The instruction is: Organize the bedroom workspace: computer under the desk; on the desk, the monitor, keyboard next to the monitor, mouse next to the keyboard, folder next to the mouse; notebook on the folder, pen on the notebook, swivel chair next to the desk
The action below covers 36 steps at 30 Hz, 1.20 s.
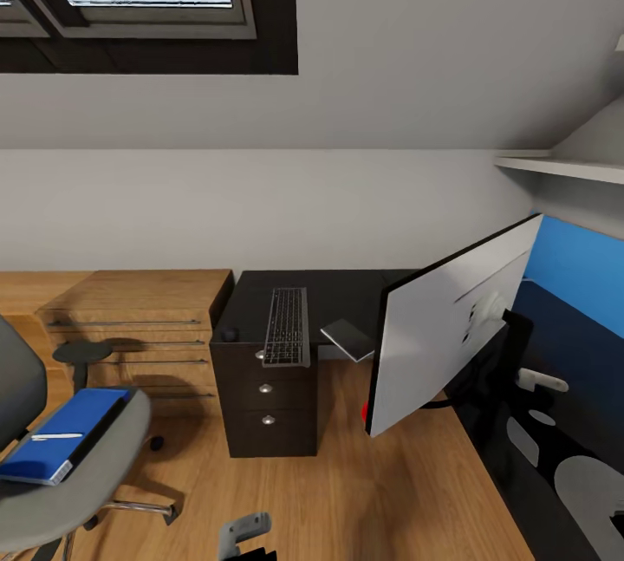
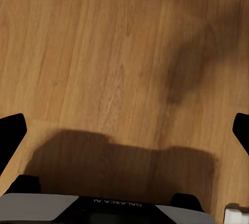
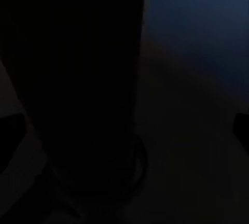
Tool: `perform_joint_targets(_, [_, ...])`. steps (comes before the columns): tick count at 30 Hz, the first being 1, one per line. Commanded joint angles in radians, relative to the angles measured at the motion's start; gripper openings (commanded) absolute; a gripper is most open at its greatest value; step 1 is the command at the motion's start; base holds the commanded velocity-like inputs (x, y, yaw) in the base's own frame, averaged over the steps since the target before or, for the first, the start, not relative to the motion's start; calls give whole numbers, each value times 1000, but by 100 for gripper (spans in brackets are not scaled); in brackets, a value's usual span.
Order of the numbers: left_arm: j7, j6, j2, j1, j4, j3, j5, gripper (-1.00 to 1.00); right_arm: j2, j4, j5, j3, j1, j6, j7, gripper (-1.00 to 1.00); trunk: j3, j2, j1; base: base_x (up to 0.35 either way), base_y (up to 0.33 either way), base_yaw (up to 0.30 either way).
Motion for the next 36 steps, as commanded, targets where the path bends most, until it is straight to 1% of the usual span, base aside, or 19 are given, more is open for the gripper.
perform_joint_targets(1, [9, 1, 1, 0, -1, -1, 11, 100, -1, 0, -6, 6, -1, -2, -3, 100, -1, -1, 0, 0, 0, 0])
perform_joint_targets(20, [9, 1, 0, 0, -1, -1, 12, 100, -2, 0, -6, 6, -1, -2, -3, 100, -1, -1, 0, 19, 3, 0])
perform_joint_targets(21, [9, 1, 0, 0, -1, -1, 12, 100, -2, 0, -6, 6, -1, -2, -3, -100, -1, -1, 0, 0, 0, 0])
perform_joint_targets(36, [8, 1, 0, 0, 5, -1, 12, 100, 0, -1, -5, 7, -1, -2, -5, -100, -1, -1, 0, 0, 0, 0])
